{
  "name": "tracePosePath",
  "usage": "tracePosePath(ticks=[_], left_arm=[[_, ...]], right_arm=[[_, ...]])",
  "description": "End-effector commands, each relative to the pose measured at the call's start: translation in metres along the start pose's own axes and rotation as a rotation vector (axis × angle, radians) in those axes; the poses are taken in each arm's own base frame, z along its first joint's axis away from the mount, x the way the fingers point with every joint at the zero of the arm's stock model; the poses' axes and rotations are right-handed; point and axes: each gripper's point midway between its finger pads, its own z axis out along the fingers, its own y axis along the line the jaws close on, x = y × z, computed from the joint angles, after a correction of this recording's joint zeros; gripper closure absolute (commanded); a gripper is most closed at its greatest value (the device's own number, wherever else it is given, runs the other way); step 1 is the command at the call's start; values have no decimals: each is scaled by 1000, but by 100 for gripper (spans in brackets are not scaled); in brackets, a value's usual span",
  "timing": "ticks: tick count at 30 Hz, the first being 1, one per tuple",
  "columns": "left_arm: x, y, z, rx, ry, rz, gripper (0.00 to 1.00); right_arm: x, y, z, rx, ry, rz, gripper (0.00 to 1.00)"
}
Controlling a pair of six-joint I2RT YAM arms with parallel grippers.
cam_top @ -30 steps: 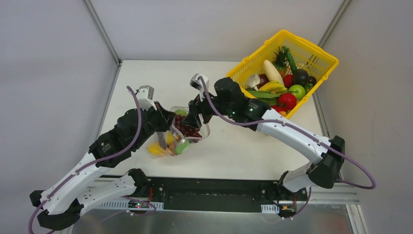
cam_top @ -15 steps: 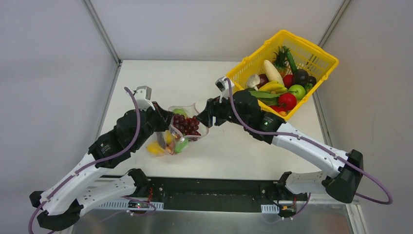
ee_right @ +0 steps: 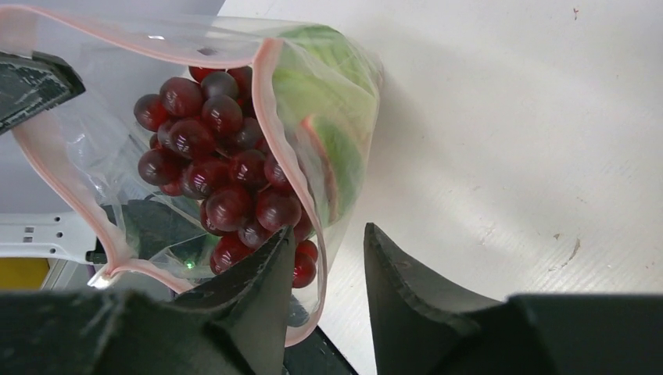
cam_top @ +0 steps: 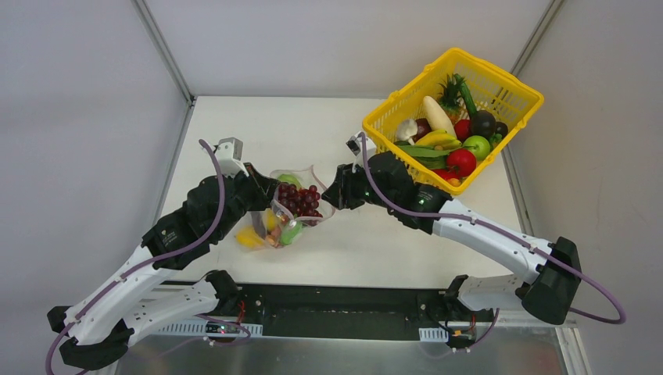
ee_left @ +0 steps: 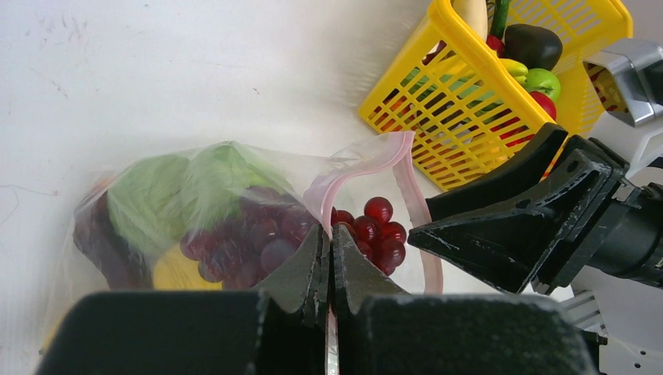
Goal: Place the food in the zip-top bag and seal the zipper
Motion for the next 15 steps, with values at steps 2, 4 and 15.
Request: tracePosePath(ticks=[2, 4, 15], left_arm=[[-29, -10, -4, 29, -107, -73, 100], [-29, -9, -4, 28, -106, -74, 100], [-26, -4, -4, 12, -104, -62, 100]], right_arm=[[-7, 4, -8, -9, -31, 4, 64], [-4, 4, -7, -20, -18, 0, 66], [-24, 15, -13, -48, -79, -26, 100]])
